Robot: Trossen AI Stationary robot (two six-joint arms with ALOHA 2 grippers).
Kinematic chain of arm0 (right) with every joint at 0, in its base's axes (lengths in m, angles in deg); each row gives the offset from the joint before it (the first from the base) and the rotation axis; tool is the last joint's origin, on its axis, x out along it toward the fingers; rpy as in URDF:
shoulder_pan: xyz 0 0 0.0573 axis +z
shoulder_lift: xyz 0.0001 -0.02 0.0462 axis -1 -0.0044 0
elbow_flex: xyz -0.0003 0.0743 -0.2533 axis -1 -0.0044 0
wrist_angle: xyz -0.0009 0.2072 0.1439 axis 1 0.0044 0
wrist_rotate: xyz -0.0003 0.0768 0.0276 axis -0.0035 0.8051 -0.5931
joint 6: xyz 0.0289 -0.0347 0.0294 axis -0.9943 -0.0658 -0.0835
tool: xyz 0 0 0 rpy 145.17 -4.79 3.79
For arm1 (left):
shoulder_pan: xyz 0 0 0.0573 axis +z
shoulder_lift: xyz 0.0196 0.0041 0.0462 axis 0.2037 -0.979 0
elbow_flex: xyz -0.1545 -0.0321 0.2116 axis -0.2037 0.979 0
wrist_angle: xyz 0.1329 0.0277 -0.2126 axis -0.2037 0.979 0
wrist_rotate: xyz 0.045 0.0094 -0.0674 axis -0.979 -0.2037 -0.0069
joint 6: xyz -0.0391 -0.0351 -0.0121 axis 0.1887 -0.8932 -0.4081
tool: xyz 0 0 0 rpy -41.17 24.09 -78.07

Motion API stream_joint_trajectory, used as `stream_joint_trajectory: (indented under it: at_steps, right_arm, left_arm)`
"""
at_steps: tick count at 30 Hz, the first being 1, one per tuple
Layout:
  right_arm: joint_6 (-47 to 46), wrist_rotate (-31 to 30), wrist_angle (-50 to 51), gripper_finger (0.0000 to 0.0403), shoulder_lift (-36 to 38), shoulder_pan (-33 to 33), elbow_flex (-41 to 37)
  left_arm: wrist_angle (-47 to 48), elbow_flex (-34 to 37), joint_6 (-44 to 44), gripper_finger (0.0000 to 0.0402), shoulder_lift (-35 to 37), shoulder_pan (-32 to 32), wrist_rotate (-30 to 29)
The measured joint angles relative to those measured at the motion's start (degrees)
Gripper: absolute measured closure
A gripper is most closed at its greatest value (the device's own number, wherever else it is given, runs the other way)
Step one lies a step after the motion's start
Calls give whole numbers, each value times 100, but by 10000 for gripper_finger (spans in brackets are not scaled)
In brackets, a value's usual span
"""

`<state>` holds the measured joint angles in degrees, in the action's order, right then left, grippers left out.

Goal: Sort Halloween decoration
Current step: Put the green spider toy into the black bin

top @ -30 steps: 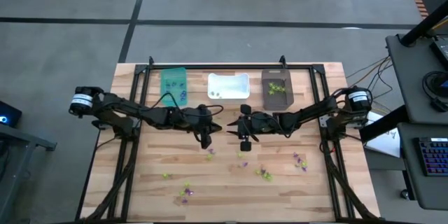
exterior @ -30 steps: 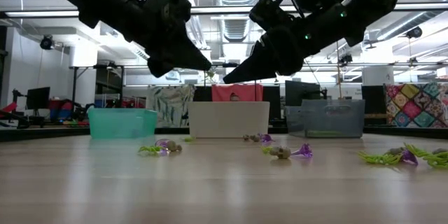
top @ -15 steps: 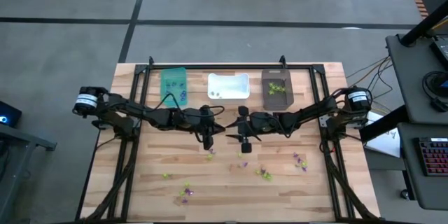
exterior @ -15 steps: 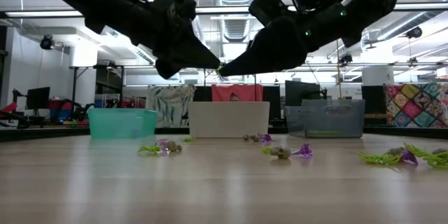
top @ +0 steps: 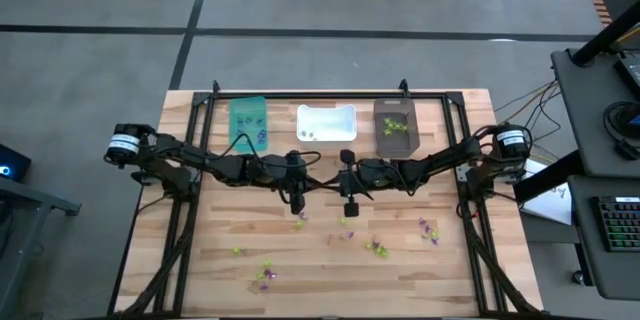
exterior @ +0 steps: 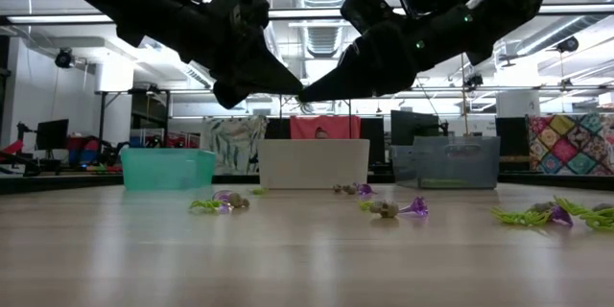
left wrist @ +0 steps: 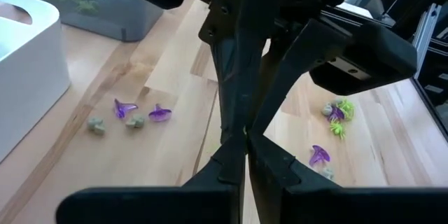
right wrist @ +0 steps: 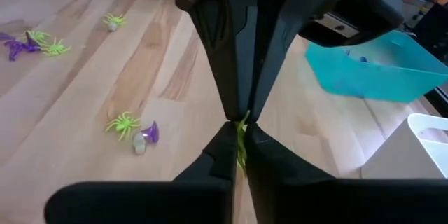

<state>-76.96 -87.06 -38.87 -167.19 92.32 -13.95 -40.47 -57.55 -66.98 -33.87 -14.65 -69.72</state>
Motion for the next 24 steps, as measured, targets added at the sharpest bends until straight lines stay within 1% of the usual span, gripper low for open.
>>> stream_joint_trajectory:
  at_steps: [3, 6, 12, 17, 20, 22, 24]
  right_arm:
    - [1, 0, -1, 393, 0, 0, 0]
    - [-56, 0, 2, 393, 0, 0, 0]
    - [-191, 1, 180, 394, 16, -72, 0]
    - [-451, -67, 940, 394, 321, -279, 0]
    - [-535, -484, 1554, 394, 639, -395, -2]
    - [-585, -942, 2101, 394, 934, -485, 24]
    - [-750, -1484, 2869, 394, 1231, -636, 168]
  left_arm:
    - [-85, 0, -100, 400, 0, 0, -7]
    - [-91, 0, -98, 386, 0, 0, -5]
    - [-63, 0, 134, 332, 10, 0, -7]
    - [69, 0, 176, 295, 28, 0, -7]
    - [86, 0, 209, 281, 31, 0, -7]
    - [84, 0, 252, 276, 31, 0, -8]
    - [82, 0, 259, 274, 31, 0, -7]
